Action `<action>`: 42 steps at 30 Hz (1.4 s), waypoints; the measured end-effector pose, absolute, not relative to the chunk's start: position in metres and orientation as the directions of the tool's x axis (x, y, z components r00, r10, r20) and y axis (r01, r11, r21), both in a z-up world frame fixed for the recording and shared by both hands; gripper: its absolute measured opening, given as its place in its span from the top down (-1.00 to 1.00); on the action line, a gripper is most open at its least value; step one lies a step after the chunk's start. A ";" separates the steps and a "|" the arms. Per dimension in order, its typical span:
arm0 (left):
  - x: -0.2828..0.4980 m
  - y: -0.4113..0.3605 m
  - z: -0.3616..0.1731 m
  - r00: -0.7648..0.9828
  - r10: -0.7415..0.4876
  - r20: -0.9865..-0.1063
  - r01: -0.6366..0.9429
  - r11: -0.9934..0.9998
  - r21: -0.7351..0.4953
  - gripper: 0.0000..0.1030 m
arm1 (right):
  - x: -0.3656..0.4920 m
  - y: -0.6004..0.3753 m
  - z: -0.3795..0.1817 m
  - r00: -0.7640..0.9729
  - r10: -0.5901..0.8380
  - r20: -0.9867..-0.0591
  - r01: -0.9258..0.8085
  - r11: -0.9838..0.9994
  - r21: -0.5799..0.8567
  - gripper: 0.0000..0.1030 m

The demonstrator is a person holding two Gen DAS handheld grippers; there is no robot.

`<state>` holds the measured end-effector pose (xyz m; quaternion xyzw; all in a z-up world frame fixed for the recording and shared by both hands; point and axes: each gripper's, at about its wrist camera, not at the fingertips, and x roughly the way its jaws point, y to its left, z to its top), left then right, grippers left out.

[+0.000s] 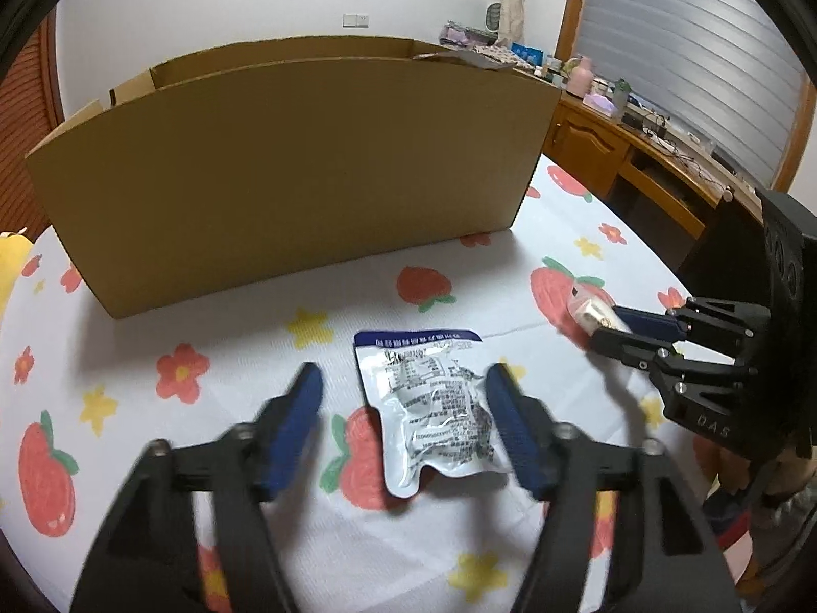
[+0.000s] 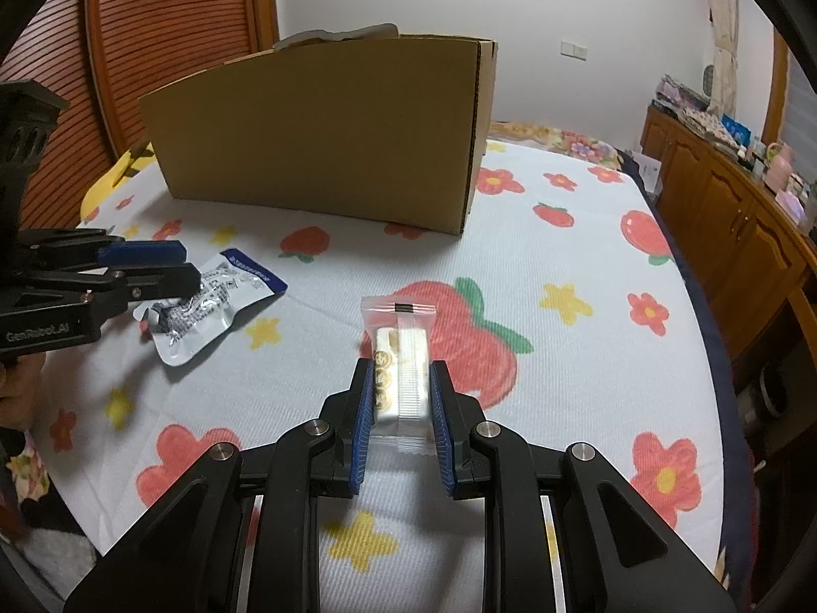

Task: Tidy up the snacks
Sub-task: 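Lift both held packs and carry them over the cardboard box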

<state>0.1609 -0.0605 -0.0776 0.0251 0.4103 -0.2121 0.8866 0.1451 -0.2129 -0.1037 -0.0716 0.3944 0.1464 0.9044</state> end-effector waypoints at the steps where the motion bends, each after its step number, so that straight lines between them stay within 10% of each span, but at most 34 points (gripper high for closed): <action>1: 0.161 -0.061 -0.078 0.570 -0.355 -0.741 0.401 0.907 -0.126 -0.47 | 0.145 -0.213 -0.104 0.646 0.208 -0.734 -0.321 0.947 -0.014 0.62; 11: 0.168 -0.089 -0.099 0.539 -0.254 -0.803 0.417 0.909 -0.008 -0.62 | 0.145 -0.213 -0.104 0.646 0.212 -0.734 -0.324 0.946 -0.012 0.62; 15: 0.164 -0.090 -0.097 0.539 -0.280 -0.794 0.454 0.891 -0.007 -0.20 | 0.146 -0.212 -0.105 0.644 0.213 -0.735 -0.326 0.945 -0.012 0.62; 42: 0.148 -0.050 -0.048 0.656 -0.333 -0.677 0.413 0.910 -0.048 -0.16 | 0.141 -0.214 -0.098 0.673 0.216 -0.708 -0.330 0.944 -0.026 0.62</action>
